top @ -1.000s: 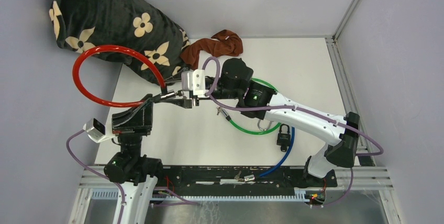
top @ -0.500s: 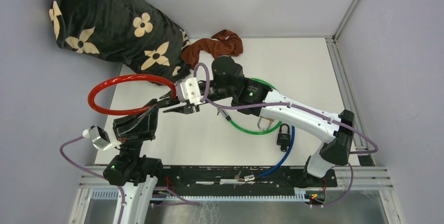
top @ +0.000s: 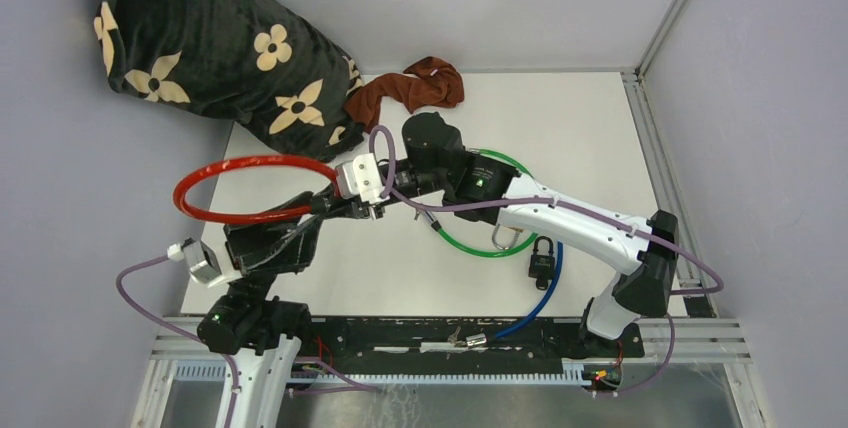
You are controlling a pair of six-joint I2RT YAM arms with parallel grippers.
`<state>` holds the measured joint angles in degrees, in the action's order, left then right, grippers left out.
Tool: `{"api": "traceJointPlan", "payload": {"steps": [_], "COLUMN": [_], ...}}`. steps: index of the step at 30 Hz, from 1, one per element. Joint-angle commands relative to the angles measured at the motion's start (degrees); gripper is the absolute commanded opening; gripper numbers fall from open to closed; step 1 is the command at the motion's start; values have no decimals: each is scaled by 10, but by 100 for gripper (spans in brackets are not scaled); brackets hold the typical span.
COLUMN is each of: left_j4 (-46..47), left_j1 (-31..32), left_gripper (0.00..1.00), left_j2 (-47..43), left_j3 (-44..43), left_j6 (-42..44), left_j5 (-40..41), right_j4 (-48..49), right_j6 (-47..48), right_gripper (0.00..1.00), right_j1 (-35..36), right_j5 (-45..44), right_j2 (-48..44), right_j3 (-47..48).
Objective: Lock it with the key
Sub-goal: Lock the lock.
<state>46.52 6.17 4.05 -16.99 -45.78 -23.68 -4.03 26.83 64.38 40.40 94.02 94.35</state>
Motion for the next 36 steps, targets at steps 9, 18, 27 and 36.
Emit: {"api": "traceJointPlan", "payload": {"steps": [9,18,27,36], "left_j4": [-31,-28,32,-2], "left_j1": [7,10,10,11], "left_gripper": [9,2,2,2], "left_j2": [28,25,23,22], "left_j3": [-31,-26,-22,-32], "left_j6": [97,69,130,23], "left_j5": [-153,-64,-47,-7], "right_j4": [-1,-3,13,17], "right_j6": [-4,-4,-6,-21], "right_gripper": [0,26,49,60], "right_j1": [8,5,-6,-32], "right_j5": [31,18,22,48], "right_j2": [-13,-18,-43,-71], "right_j3": [2,-4,-38,-76]}}
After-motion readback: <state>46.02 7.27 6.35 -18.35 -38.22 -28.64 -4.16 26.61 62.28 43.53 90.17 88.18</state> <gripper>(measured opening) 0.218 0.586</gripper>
